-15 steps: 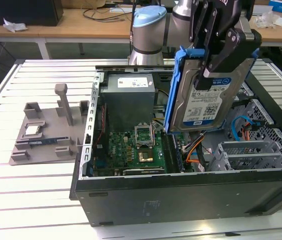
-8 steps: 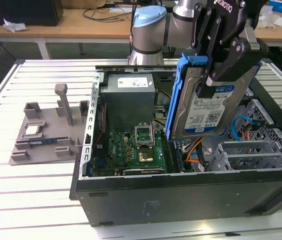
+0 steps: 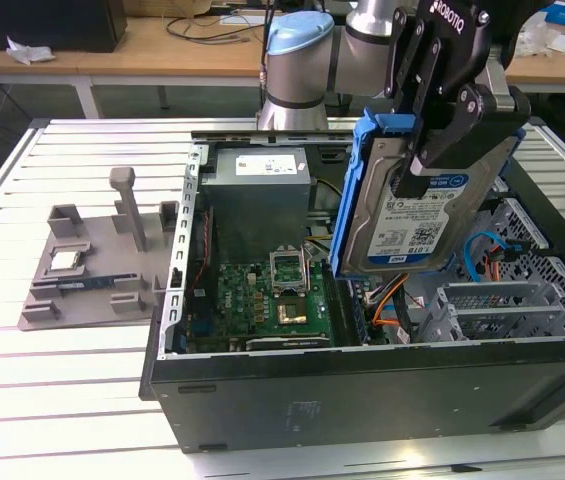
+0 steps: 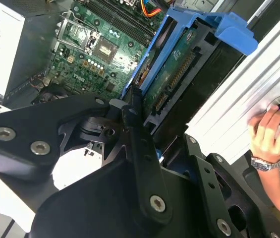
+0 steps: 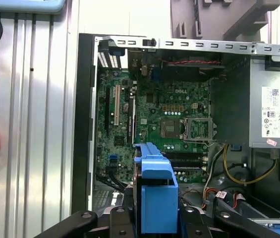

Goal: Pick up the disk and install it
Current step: 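Pick up the disk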

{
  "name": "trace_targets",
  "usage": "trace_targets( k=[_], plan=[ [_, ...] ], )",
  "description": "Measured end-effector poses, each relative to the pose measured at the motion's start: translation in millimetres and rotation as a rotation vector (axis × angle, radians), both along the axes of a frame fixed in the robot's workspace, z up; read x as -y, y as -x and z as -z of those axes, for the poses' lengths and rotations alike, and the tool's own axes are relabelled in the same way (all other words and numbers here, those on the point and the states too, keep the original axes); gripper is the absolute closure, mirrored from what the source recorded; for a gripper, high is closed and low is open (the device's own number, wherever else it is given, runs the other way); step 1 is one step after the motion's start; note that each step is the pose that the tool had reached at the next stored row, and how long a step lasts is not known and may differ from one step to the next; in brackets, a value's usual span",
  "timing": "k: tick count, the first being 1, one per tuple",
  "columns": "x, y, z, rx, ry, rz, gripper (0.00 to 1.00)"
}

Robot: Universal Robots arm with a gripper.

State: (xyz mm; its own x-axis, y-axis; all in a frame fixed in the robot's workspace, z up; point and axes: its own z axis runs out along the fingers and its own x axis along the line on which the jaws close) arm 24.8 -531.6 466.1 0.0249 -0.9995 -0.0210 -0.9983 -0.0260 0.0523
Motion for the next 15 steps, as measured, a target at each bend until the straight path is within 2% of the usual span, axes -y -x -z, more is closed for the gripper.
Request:
trace_targets(
  k=[7, 9, 11, 15],
  plan=[
    [1.5, -0.1, 0.0, 0.0, 0.0001, 0.0, 0.63],
    [4.3, -0.2, 0.0, 0.0, 0.0001, 0.0, 0.63],
    [9.5, -0.3, 0.0, 0.0, 0.0001, 0.001, 0.63],
    [15.1, -0.9, 0.0, 0.0, 0.0001, 0.001, 0.63]
  ],
)
